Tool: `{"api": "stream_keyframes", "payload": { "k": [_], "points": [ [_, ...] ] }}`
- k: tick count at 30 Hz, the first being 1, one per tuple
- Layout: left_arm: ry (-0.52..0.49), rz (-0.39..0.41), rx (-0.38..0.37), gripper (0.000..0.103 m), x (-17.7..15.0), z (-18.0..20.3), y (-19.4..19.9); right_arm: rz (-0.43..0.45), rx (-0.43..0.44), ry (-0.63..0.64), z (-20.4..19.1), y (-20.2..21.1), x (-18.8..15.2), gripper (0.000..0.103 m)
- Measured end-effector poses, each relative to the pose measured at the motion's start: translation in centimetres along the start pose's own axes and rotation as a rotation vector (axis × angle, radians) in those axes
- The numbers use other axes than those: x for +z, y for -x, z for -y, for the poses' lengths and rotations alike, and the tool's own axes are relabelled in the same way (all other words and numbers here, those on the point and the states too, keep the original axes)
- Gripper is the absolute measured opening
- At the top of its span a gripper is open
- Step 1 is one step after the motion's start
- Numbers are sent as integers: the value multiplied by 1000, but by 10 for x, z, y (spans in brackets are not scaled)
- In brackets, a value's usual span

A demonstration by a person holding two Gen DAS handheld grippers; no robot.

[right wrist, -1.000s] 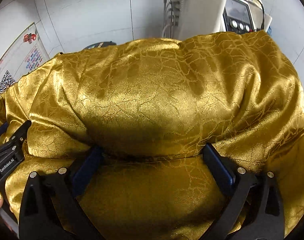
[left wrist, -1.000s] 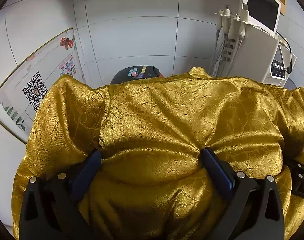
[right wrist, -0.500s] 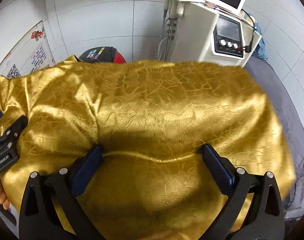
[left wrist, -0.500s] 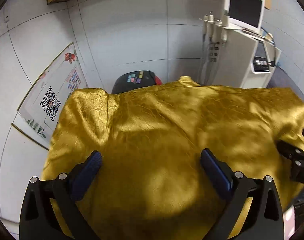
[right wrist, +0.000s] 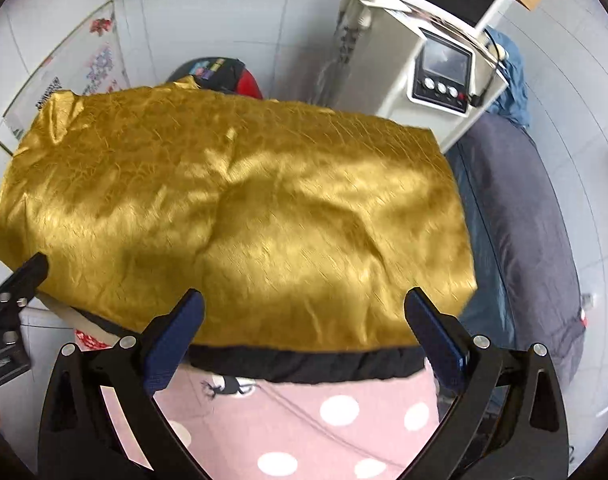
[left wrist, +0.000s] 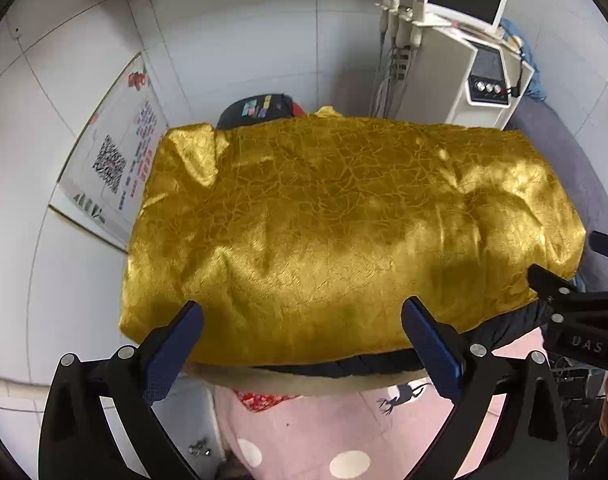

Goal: Fold large clothes

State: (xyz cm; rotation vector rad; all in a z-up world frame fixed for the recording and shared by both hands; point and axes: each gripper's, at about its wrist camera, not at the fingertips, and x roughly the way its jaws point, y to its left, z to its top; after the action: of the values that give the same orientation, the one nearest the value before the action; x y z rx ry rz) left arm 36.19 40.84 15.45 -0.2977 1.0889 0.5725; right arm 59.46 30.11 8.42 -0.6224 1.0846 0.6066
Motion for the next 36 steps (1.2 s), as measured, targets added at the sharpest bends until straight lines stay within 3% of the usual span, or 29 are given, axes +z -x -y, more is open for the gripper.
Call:
{"api": "stream_keyframes", "payload": {
  "k": [9,36],
  "points": [
    [-16,-30,23,97,-13,6,3,-39,16,-17,5,5,-14,98],
    [-33,-14,50,97,-21,4,8,-9,18,8,-12,15,-21,98]
  ]
}}
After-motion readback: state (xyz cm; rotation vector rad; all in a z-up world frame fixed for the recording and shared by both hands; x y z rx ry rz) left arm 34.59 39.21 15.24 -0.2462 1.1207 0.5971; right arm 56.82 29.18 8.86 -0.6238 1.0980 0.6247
